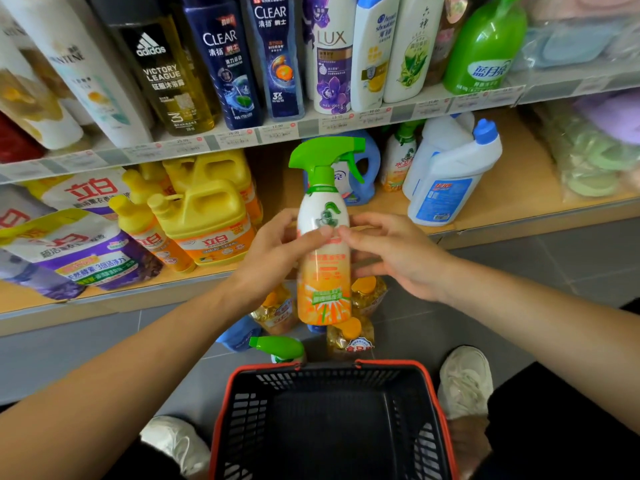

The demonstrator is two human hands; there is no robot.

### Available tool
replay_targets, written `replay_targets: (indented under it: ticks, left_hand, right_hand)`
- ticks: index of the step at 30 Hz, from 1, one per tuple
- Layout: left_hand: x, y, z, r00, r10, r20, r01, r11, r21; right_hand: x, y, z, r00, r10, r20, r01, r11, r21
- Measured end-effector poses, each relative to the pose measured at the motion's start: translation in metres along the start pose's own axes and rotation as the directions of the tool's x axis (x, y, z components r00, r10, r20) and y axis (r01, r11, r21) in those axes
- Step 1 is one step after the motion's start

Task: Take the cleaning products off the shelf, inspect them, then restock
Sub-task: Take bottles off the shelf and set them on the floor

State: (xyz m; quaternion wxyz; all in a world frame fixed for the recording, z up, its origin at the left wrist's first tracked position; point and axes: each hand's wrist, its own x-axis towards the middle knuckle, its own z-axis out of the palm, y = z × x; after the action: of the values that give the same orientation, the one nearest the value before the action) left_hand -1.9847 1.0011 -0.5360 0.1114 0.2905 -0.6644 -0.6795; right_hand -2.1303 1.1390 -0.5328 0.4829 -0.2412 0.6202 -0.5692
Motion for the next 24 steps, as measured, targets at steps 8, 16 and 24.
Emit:
replay_targets:
  ticks: [8, 16, 24]
  left_hand:
    - [-0.006, 0.005, -0.006, 0.99, 0.044, 0.134, -0.034, 0.996, -0.078]
    - [-0.019, -0.009, 0.004, 0.976, -0.1, 0.193, 0.108, 0.994, -0.032]
    - [-0.017, -0.011, 0.009, 0.995, -0.095, -0.001, 0.093, 0.974, -0.207]
  right_hand:
    - [-0.002, -0.005, -0.007, 0.997, 0.074, 0.011, -0.074, 0.997, 0.033]
    - [-0.002, -0.016, -0.007, 0.998, 0.055, -0.023, -0.044, 0.944, 0.326]
    - [-0.001, -0.019, -0.015, 0.999, 0.039, -0.035, -0.029, 0.971, 0.237]
